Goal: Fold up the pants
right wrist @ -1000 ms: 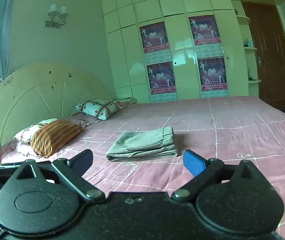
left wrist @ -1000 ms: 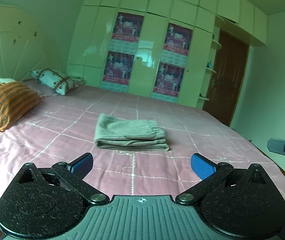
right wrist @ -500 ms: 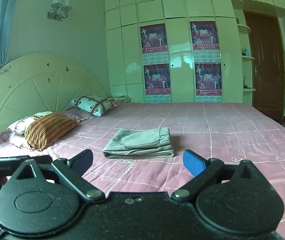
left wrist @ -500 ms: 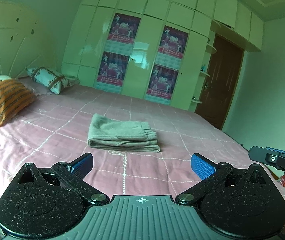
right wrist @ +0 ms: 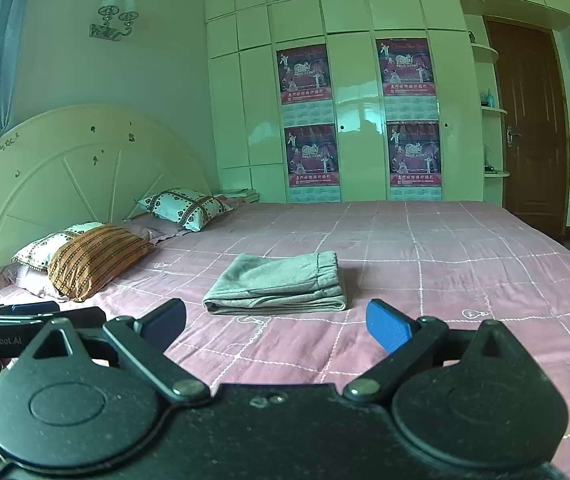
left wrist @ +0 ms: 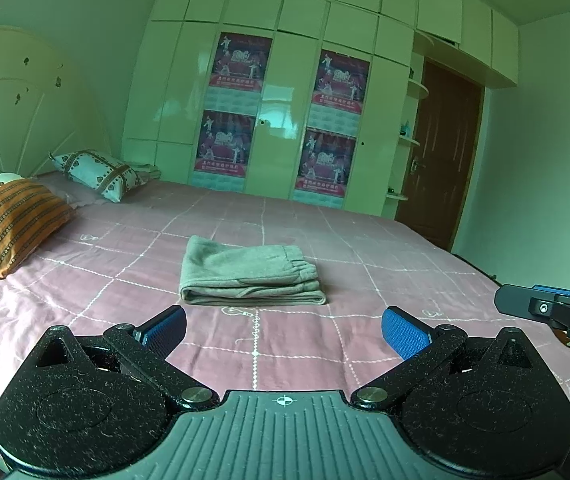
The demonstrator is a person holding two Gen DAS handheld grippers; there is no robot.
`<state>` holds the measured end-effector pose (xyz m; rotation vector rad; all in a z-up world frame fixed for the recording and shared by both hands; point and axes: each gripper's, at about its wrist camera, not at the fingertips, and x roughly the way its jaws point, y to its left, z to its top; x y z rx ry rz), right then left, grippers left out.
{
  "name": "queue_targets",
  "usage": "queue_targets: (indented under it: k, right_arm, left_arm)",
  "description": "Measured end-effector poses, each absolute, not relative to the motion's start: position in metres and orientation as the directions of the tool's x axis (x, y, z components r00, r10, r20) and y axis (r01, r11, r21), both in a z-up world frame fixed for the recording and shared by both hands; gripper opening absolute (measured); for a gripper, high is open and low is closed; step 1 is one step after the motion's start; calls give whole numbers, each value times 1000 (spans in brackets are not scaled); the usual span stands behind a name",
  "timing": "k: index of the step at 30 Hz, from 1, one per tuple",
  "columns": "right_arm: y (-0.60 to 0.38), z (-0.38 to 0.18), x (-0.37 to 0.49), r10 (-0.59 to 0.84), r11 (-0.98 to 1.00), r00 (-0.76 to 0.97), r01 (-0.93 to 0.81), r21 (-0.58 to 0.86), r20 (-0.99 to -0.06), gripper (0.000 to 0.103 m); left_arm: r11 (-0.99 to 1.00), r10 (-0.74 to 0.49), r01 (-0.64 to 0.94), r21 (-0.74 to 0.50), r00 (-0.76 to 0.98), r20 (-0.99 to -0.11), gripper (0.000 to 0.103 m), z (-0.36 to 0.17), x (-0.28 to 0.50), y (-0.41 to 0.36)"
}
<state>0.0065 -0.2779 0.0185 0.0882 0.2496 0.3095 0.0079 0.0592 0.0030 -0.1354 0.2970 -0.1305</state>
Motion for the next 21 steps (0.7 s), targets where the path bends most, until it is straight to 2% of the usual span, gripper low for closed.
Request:
queue_targets:
  k: [21]
  right_arm:
    - [-278,19,8,311,949,922,-289,125,-232,90]
  left_arm:
    - [983,-156,121,-137,947,-280,103,3,7,51]
